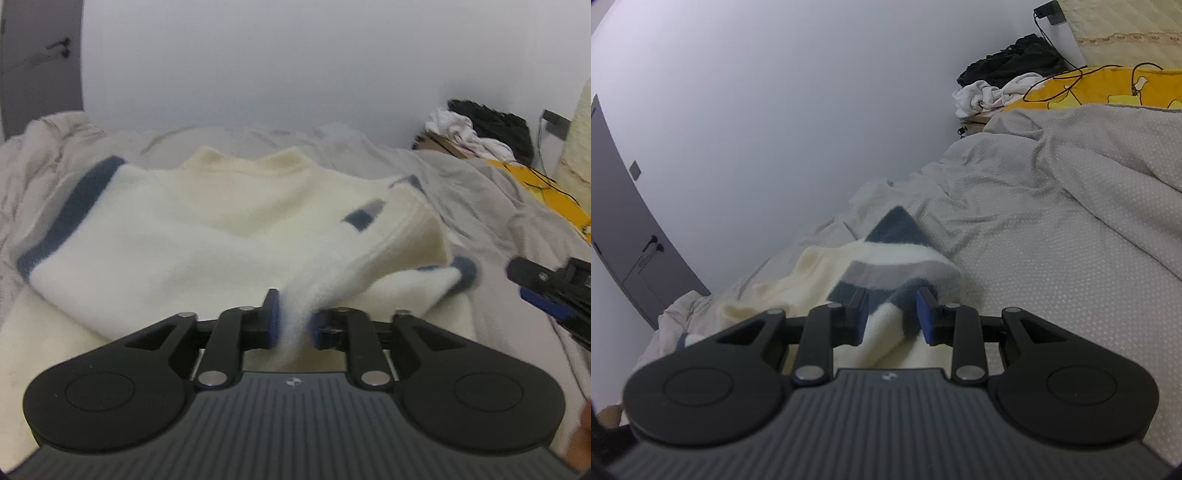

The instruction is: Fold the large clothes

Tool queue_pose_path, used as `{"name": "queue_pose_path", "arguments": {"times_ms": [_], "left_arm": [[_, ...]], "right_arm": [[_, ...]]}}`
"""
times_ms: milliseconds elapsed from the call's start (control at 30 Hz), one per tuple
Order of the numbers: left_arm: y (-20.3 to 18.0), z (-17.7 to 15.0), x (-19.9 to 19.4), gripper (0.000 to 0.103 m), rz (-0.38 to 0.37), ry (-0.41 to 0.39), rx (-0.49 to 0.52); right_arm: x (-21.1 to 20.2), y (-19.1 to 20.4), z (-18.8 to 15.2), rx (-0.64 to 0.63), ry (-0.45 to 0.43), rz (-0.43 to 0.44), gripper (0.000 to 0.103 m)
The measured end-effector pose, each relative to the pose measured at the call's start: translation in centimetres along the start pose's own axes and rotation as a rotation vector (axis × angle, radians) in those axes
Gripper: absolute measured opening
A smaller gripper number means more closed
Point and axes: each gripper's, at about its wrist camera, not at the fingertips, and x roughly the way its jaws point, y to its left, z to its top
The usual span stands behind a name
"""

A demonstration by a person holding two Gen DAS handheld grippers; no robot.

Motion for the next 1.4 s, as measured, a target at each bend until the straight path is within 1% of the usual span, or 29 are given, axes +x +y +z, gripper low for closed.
{"name": "queue_pose_path", "arguments": {"times_ms": [33, 67, 167, 267, 367, 467, 600, 633, 700, 800, 933, 1000, 1100, 1267, 1400], "left_arm": [[0.3, 0.0, -0.3, 0.051, -0.015, 0.018, -0.003], [0.6, 0.0, -0.6, 0.064, -0.025, 0.032, -0.004], [1.0, -0.7, -2.8, 0.07, -0.072, 0.025, 0.025], [2.2, -1.4, -4.9, 0.071, -0.118, 0.004, 0.022], [4.2, -1.8, -6.7, 0.071, -0.117, -0.028, -0.005], [6.3, -2.1, -7.6, 0.071, -0.08, -0.069, 0.005], [9.2, -2.4, -7.9, 0.071, -0.033, -0.091, -0.028], [9.9, -2.4, -7.7, 0.071, -0.014, -0.101, -0.032], [11.0, -2.2, -6.9, 0.071, 0.009, -0.097, -0.046], [12.9, -1.8, -5.8, 0.071, 0.01, -0.095, -0.093], [15.0, -1.4, -3.4, 0.071, 0.045, -0.076, -0.114], [16.2, -1.4, -2.2, 0.071, 0.047, -0.06, -0.147], [17.8, -1.3, -0.5, 0.071, 0.044, -0.037, -0.191], [19.8, -1.4, 1.8, 0.071, 0.014, 0.017, -0.26], [19.9, -1.4, 2.2, 0.071, 0.017, 0.007, -0.269]], "right_arm": [[0.1, 0.1, 0.0, -0.003, -0.001, -0.005, 0.033], [0.2, 0.2, 0.0, -0.007, -0.004, -0.008, 0.033], [0.1, 0.4, -0.1, -0.029, -0.011, -0.014, 0.033], [0.0, 0.6, -0.2, -0.044, -0.015, -0.011, 0.033], [-0.6, 1.5, -0.5, -0.091, -0.032, 0.006, 0.033], [-1.2, 2.6, -0.8, -0.136, -0.049, 0.029, 0.033], [-1.0, 4.8, -2.2, -0.223, -0.009, 0.091, 0.033], [-0.9, 5.4, -2.7, -0.249, 0.011, 0.109, 0.033], [-0.5, 6.3, -3.7, -0.29, 0.06, 0.149, 0.033], [0.1, 7.5, -4.9, -0.342, 0.108, 0.161, 0.033], [1.4, 8.8, -6.4, -0.398, 0.153, 0.178, 0.033], [2.4, 9.1, -7.0, -0.428, 0.175, 0.17, 0.033], [3.9, 9.0, -7.5, -0.428, 0.207, 0.144, 0.032], [5.9, 9.0, -8.5, -0.451, 0.234, 0.106, 0.03], [7.0, 9.3, -9.4, -0.48, 0.226, 0.088, 0.031]]}}
